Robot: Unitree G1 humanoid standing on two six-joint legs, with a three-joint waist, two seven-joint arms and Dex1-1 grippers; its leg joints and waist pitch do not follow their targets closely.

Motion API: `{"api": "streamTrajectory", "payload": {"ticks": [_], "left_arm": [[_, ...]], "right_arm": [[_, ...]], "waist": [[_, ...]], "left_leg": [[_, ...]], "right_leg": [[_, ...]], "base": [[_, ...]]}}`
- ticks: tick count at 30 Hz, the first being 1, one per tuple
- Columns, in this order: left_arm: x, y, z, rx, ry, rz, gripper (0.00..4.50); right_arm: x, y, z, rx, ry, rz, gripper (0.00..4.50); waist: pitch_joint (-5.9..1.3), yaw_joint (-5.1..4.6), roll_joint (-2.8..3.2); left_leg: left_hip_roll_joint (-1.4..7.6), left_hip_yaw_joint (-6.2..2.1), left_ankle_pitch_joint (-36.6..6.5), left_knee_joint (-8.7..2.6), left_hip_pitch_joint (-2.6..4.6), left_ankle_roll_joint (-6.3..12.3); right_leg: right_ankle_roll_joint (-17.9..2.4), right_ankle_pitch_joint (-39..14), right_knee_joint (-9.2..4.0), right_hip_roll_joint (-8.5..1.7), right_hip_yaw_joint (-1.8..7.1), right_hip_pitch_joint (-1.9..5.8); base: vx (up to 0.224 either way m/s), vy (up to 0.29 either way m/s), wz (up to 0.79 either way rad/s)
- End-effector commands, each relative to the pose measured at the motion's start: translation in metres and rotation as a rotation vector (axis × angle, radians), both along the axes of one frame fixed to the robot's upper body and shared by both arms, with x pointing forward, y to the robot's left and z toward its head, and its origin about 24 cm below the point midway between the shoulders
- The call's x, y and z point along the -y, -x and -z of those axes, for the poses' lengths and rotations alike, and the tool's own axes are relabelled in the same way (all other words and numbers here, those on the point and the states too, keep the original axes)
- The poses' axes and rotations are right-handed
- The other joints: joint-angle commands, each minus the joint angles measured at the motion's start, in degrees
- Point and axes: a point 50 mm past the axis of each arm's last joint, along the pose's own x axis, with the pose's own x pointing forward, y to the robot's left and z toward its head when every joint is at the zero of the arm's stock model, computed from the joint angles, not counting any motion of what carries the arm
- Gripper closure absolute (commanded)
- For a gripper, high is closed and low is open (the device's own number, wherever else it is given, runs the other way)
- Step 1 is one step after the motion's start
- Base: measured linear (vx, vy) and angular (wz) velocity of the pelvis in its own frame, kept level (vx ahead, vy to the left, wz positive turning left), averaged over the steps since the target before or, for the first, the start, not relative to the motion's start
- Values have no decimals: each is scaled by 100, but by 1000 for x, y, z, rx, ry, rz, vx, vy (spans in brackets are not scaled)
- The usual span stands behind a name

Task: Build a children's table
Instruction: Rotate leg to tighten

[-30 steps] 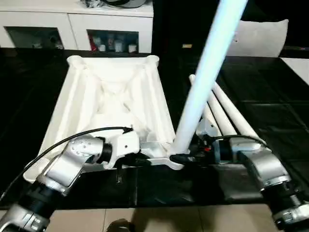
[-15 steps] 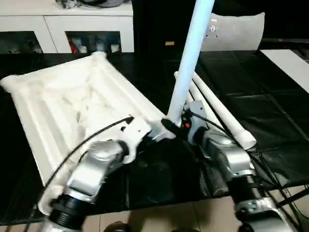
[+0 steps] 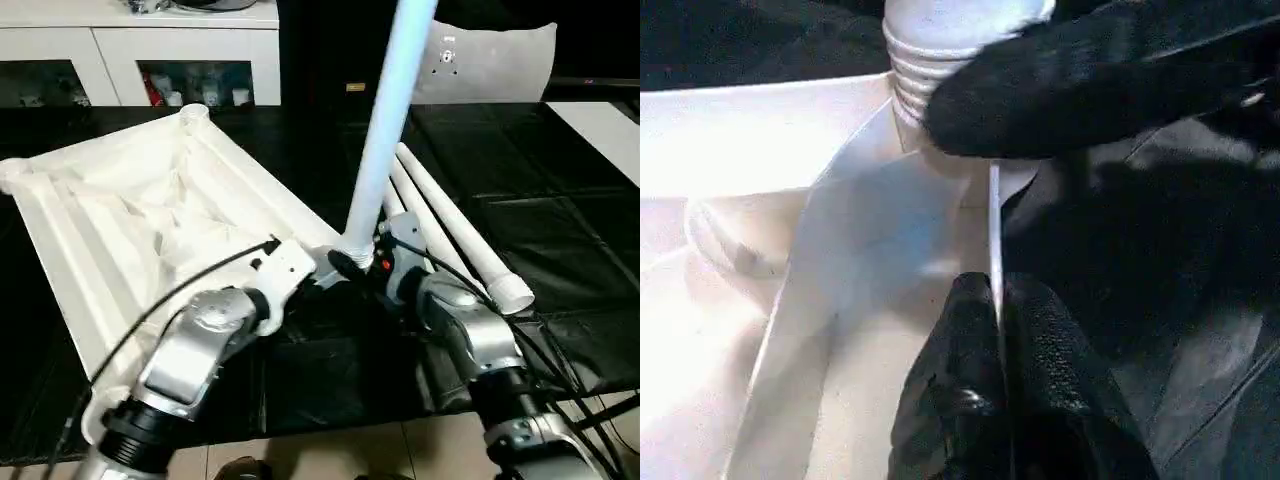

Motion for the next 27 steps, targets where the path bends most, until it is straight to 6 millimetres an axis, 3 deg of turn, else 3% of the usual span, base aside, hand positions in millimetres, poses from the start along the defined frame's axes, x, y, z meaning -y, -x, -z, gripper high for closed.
{"api": "streamTrajectory", "payload": {"ticks": [1, 6, 11, 13, 17, 23, 27], "left_arm": [[-5, -5, -9, 55, 5, 16, 450], [-16, -2, -6, 18, -41, 161, 450], [-22, 2, -5, -1, -73, 285, 450], [-23, 8, -6, -9, -75, 413, 450], [-22, 14, -6, -25, -77, 516, 450], [-21, 15, -5, -36, -90, 588, 450], [-21, 15, -5, -36, -93, 604, 450]], "right_arm": [[4, 3, -2, 17, -7, -35, 13], [28, 11, -10, 57, 47, -208, 13], [42, 14, -18, 76, 84, -321, 13], [49, 15, -23, 83, 114, -400, 13], [51, 16, -26, 130, 181, -475, 13], [49, 26, -24, 122, 201, -637, 13], [48, 30, -21, 82, 181, -678, 49]], "waist": [[-359, 27, 55], [-381, 73, 63], [-377, 97, 60], [-393, 126, 62], [-406, 201, 72], [-408, 299, 63], [-418, 323, 56]], "left_leg": [[554, -298, -1118, -413, 150, 52], [558, -284, -1021, -395, 163, 100], [566, -287, -1134, -392, 169, 126], [567, -287, -1120, -377, 181, 145], [577, -263, -1042, -369, 204, 136], [594, -268, -1165, -373, 204, 98], [593, -279, -1178, -373, 185, 95]], "right_leg": [[-1053, -654, -442, -631, 364, 209], [-1145, -370, -405, -631, 353, 216], [-1170, -603, -424, -648, 355, 218], [-1208, -582, -422, -651, 351, 224], [-1263, -367, -382, -634, 343, 197], [-1256, -499, -377, -653, 343, 208], [-1250, -592, -380, -657, 339, 220]], "base": [[0, 0, 0], [0, 0, 0], [0, 0, 0], [0, 0, 0], [0, 0, 0], [0, 0, 0], [0, 0, 0]]}}
